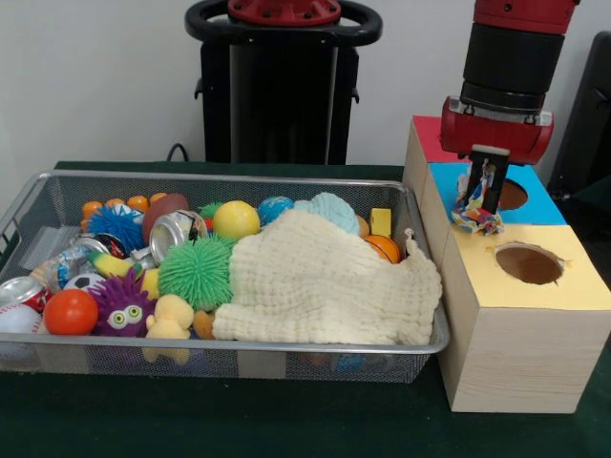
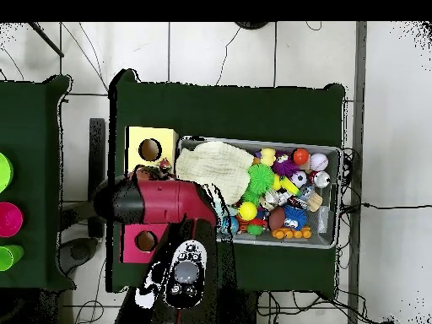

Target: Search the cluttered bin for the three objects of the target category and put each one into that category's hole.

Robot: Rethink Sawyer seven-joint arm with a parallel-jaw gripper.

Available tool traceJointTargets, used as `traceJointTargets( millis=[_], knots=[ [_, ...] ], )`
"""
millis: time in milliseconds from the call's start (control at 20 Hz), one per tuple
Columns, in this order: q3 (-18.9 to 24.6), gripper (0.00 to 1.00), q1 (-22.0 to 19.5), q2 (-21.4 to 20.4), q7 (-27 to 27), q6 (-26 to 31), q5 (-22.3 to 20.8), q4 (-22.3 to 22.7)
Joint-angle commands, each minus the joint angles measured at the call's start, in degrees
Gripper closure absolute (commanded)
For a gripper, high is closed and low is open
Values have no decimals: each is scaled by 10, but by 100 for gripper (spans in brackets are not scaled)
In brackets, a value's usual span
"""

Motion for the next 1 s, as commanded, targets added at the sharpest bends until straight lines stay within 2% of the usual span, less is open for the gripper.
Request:
traceJointTargets(
  millis=[50,700,1000],
  knots=[
    [-4,100,5,62,145,-22,41,-39],
    [-17,100,38,79,148,9,87,-72],
    [-18,100,40,85,140,27,105,-92]
  ],
)
